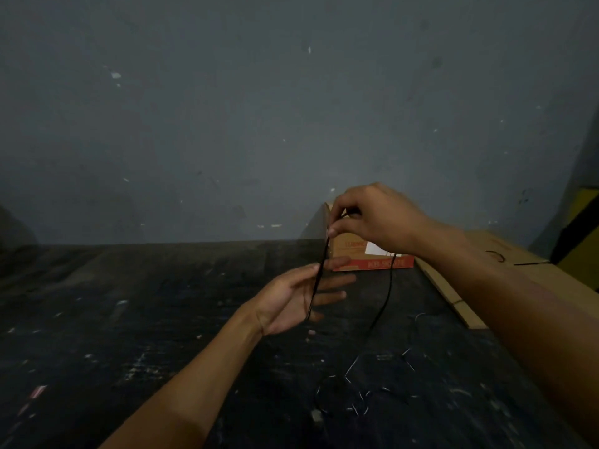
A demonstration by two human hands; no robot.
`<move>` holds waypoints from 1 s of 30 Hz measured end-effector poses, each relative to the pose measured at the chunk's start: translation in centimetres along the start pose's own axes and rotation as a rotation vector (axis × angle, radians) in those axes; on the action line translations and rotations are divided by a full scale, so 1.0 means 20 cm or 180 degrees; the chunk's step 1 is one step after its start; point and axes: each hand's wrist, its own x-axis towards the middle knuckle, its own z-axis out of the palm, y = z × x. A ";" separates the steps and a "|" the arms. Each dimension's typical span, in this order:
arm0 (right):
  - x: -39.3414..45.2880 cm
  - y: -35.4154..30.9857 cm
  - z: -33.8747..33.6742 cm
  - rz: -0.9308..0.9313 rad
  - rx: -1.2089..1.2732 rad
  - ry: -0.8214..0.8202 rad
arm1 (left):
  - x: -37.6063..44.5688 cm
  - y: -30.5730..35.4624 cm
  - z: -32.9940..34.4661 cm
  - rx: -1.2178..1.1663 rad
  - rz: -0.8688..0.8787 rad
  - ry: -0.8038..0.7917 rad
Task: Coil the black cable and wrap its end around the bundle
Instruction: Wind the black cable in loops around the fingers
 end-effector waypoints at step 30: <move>-0.46 -0.21 0.78 0.0798 0.2593 -0.1812 | 0.06 0.20 -0.08 -0.0525 0.0319 -0.0454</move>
